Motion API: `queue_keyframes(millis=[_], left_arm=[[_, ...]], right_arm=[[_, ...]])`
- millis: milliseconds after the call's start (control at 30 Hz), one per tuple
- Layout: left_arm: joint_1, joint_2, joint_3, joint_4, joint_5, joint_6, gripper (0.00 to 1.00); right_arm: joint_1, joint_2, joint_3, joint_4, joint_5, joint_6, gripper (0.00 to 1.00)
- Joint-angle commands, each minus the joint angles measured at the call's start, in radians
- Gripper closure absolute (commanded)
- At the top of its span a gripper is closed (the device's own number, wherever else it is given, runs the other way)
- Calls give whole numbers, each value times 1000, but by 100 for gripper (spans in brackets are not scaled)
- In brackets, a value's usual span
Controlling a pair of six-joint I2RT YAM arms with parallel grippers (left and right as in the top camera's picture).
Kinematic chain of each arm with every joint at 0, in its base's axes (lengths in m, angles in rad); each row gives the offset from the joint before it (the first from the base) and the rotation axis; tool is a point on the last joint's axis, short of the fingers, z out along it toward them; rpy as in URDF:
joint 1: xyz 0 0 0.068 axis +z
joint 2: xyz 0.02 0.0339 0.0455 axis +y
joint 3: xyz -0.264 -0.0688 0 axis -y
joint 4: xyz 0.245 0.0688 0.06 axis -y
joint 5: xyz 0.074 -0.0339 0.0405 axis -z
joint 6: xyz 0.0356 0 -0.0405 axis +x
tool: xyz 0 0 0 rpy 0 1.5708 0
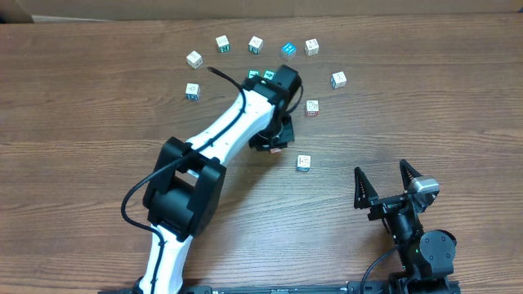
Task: Form a circle
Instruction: 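Carry the leaf block right and lower it near the arc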
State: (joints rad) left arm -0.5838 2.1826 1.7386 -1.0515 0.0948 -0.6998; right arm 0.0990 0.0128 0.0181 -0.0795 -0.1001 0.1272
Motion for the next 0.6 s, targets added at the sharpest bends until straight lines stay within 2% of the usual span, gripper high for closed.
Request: queue_keyframes(millis=[0,200,300,367,567], left_arm=[[-28,7,21,8,10,-62,78],[-57,7,21,32,-1,-55,78],[-68,7,21,54,-1,12,78],[-78,7,20,77,-2,97,78],[-80,7,17,80,-17,121,77]], right_arm=[[-2,-10,-10,4,2,2,0],[-2,-10,-10,4,2,2,0],[-2,-10,-10,4,2,2,0],[-2,-10,-10,4,2,2,0],[-2,-10,-10,4,2,2,0]])
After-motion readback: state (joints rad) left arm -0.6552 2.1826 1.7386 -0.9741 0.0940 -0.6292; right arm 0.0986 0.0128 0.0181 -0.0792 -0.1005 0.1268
